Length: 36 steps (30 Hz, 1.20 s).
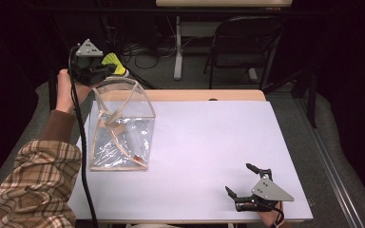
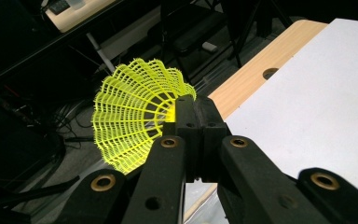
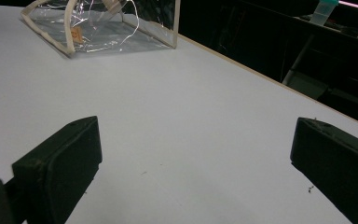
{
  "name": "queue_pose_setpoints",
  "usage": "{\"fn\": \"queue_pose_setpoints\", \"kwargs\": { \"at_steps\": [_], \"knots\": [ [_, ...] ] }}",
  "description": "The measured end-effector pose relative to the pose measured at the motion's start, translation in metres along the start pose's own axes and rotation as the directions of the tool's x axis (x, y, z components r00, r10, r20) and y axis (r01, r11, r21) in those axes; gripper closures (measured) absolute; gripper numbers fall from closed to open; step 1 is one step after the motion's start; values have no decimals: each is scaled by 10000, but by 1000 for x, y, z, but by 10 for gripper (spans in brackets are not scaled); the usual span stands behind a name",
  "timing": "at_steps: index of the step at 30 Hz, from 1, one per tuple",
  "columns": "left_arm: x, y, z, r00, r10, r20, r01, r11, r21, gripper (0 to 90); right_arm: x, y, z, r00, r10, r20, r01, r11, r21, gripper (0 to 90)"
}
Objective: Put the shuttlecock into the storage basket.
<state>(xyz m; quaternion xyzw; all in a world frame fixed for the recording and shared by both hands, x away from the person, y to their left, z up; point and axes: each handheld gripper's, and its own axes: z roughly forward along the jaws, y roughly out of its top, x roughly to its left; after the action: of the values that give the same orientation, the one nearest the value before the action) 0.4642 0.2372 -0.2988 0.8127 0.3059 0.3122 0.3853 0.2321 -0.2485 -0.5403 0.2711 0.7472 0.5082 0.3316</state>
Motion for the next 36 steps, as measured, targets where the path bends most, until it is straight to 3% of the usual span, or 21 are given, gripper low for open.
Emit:
{"fn": "queue_pose_setpoints", "kwargs": {
  "at_steps": [36],
  "knots": [
    [3,-10,8,10000,-21,-69,24,9990,443,900,0,0,0,10000,-39,4,39,10000,-10,15]
  ]
}}
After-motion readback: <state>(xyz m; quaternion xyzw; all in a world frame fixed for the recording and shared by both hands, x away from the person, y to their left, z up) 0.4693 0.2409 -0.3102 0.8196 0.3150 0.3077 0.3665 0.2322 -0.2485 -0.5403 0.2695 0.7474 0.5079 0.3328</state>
